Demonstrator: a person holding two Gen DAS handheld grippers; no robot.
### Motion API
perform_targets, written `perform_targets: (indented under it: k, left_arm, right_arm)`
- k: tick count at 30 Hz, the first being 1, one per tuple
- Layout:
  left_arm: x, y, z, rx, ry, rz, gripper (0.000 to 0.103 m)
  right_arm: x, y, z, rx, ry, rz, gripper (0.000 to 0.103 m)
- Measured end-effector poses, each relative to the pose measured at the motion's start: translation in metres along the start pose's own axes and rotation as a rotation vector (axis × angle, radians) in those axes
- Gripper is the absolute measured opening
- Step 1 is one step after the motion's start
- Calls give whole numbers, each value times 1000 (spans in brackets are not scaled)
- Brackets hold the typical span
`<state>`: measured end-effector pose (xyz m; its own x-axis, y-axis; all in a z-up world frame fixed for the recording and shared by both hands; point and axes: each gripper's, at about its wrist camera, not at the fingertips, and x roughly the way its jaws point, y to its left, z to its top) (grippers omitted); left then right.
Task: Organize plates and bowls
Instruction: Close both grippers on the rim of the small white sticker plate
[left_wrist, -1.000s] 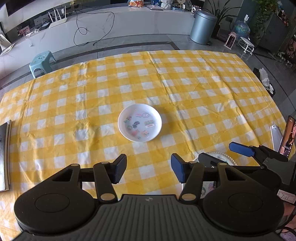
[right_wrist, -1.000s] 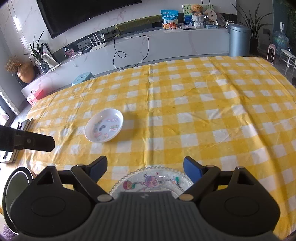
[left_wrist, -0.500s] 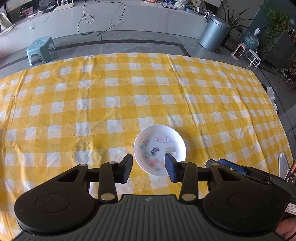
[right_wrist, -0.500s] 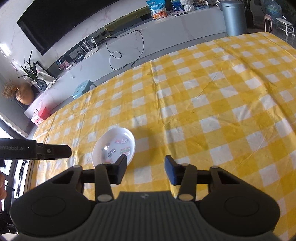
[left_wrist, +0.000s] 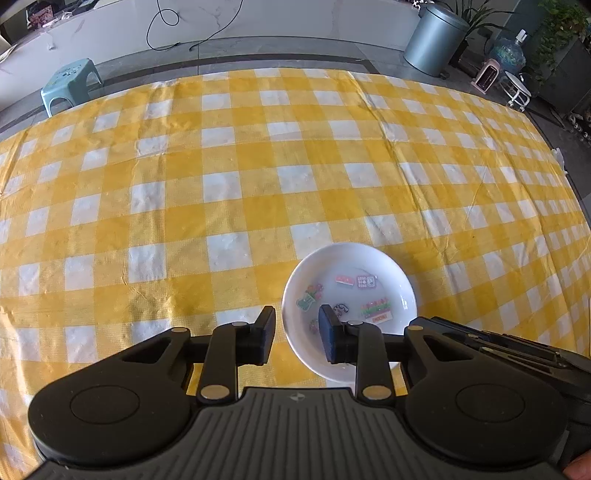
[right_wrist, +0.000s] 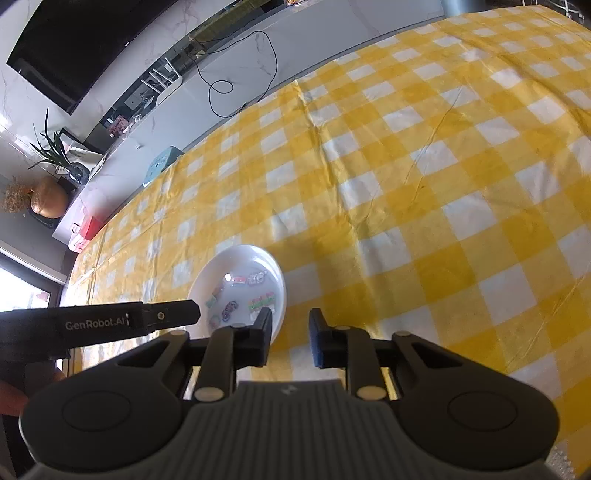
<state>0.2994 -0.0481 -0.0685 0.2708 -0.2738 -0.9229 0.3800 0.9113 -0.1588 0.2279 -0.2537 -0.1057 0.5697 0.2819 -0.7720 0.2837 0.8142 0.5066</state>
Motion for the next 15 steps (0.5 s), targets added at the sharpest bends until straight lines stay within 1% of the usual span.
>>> perform_targets:
  k: [1, 3, 4, 5, 6, 8, 10, 12, 15]
  left_arm:
    - [1, 0, 0, 1, 2, 0, 28]
    - [3, 1, -1, 2, 0, 4, 27]
    - [4, 2, -2, 0, 2, 4, 25]
    - [4, 2, -3, -2, 5, 3, 21]
    - [6, 3, 0, -3, 8, 2, 20]
    - [7, 1, -1, 3, 11, 3, 12]
    - [7, 0, -2, 10, 9, 9, 12]
    - [7, -2, -3, 13, 7, 21, 9]
    - [3, -5, -4, 17, 3, 19, 6]
  right_arm:
    - [1, 1, -1, 0, 1, -2, 19]
    - [4, 2, 0, -3, 7, -7, 16]
    - [5, 2, 0, -1, 9, -5, 15]
    - [6, 3, 0, 2, 11, -3, 15]
    - [7, 2, 0, 5, 10, -2, 14]
    - [7, 1, -1, 10, 10, 1, 12]
    - [8, 2, -1, 16, 13, 8, 6]
    - [9, 4, -1, 14, 13, 3, 3]
    - [5, 8, -3, 4, -1, -22, 2]
